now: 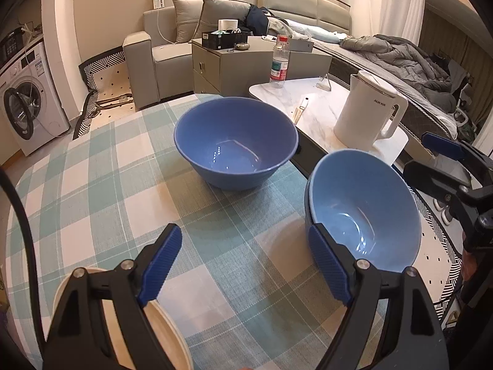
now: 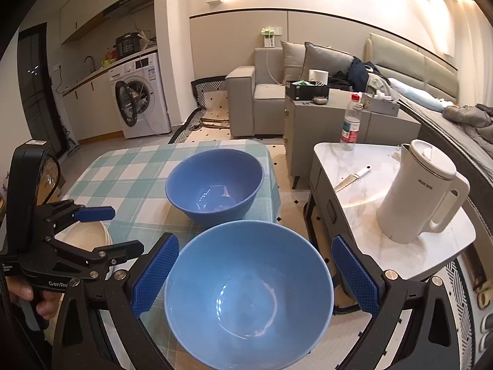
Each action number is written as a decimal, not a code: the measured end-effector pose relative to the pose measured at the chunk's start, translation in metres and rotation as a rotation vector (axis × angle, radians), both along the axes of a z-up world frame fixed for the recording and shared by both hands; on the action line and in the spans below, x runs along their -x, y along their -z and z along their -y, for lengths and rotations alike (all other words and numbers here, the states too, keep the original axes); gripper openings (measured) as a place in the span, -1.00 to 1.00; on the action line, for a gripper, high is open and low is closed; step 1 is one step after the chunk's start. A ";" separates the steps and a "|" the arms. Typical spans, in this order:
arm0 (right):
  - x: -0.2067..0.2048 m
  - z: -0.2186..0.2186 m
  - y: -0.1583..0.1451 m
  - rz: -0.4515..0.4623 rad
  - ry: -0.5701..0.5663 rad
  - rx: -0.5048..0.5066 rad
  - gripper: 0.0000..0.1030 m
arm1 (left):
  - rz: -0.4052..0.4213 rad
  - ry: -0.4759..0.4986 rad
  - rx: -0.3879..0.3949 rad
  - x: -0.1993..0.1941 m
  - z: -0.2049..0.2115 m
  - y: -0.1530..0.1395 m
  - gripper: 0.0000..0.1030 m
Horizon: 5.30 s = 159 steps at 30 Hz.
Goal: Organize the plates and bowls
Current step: 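Move both grippers to the rim of the remaining blue bowl, then close both grippers on the remaining blue bowl's rim, then lift the blue bowl with both grippers and carry it over the bowl stack, then lower the held blue bowl onto the stacked blue bowls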
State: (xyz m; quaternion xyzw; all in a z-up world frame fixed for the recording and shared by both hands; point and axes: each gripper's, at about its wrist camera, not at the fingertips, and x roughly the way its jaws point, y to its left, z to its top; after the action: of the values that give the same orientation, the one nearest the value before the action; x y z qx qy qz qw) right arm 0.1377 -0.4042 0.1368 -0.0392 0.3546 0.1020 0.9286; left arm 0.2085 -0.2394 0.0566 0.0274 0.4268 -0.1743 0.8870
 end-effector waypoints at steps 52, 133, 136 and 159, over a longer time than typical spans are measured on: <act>-0.177 -0.017 0.062 -0.257 -0.223 0.045 0.65 | -0.064 -0.155 0.074 -0.095 -0.026 0.033 0.64; -0.138 -0.033 0.022 -0.177 -0.263 0.092 -0.33 | 0.001 -0.076 0.093 -0.067 -0.011 -0.011 -0.27; -0.130 -0.031 0.016 -0.165 -0.259 0.091 -0.33 | 0.012 -0.070 0.091 -0.062 -0.008 -0.016 -0.27; -0.061 -0.007 -0.025 -0.084 -0.201 0.091 -0.33 | 0.074 -0.003 0.087 -0.018 0.012 -0.046 -0.27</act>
State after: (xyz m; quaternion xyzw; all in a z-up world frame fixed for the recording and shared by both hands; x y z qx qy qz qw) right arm 0.1984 -0.3974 0.1614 -0.1123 0.3918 0.1799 0.8953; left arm 0.2269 -0.2511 0.1024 -0.0052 0.3857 -0.1901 0.9028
